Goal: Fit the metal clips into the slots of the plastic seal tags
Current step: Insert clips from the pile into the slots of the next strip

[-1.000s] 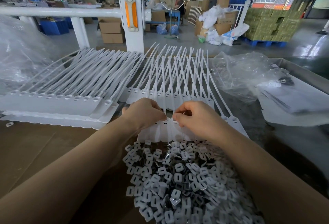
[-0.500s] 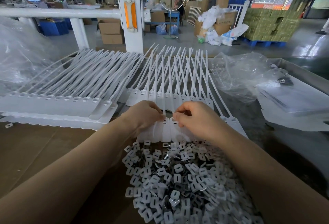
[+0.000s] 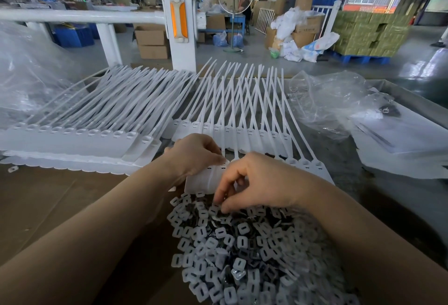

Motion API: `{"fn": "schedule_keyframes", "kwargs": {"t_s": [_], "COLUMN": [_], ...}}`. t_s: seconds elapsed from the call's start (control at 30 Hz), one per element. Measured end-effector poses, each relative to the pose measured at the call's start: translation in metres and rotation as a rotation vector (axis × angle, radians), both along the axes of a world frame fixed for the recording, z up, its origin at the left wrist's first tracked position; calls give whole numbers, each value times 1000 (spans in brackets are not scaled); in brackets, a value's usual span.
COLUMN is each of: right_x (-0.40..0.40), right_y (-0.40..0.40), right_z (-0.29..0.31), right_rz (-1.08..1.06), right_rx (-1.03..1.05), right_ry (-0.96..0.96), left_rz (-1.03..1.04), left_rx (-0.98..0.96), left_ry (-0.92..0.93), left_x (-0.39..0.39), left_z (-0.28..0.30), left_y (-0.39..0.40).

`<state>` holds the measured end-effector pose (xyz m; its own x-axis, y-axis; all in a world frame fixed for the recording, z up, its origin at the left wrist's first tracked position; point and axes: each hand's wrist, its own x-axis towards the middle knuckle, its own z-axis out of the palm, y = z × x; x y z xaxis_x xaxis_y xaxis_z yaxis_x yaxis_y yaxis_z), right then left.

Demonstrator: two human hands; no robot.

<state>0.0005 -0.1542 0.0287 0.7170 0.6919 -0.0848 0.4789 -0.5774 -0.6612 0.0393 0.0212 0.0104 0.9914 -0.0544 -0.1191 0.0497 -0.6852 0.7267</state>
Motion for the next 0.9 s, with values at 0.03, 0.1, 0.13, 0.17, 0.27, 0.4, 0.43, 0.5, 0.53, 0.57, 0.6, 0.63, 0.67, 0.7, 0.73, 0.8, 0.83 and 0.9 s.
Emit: {"fn": "schedule_keyframes", "kwargs": {"t_s": [0.03, 0.1, 0.13, 0.17, 0.27, 0.4, 0.43, 0.5, 0.53, 0.57, 0.6, 0.63, 0.67, 0.7, 0.73, 0.8, 0.83, 0.9], "right_x": [-1, -2, -2, -3, -4, -5, -5, -4, -4, -3, -2, 1, 4, 7, 10, 15, 17, 18], "right_y": [0, 1, 1, 2, 3, 5, 5, 4, 3, 2, 1, -1, -3, -5, -7, -10, -11, -13], "right_z": [1, 1, 1, 1, 2, 3, 3, 3, 3, 3, 3, 2, 1, 0, -1, -4, -5, -6], "right_rz": [11, 16, 13, 11, 11, 30, 33, 24, 5, -29, -82, -150, -224, -290, -341, -416, -451, -504], "right_rx": [-23, -77, -96, -108, -118, -122, -118, -86, -54, -12, 38, 92, 141, 180, 215, 281, 306, 339], "right_ry": [-7, -32, -43, -48, -30, -36, -30, -9, 4, 18, 29, 38, 41, 36, 29, 32, 37, 39], "left_rz": [-6, -15, -26, -42, -85, -128, -140, -164, -178, -192, -203, -208, -207, -205, -204, -224, -244, -279], "left_rx": [2, 0, -2, -6, -19, -4, 7, 24, 32, 42, 60, 91, 129, 156, 153, 65, 6, -90], "left_ry": [-3, -4, 0, 7, 29, 37, 39, 38, 36, 30, 16, -11, -53, -101, -147, -194, -193, -173], "left_x": [0, 1, 1, 1, 0, -1, -1, -1, -2, -3, -4, -5, -6, -6, -7, -8, -9, -10], "left_z": [0, 2, 2, 3, 7, 11, 12, 13, 13, 14, 14, 13, 13, 13, 13, 14, 15, 17], "left_y": [1, 3, 4, 5, 7, 10, 11, 13, 14, 16, 17, 17, 18, 18, 17, 14, 12, 8]}}
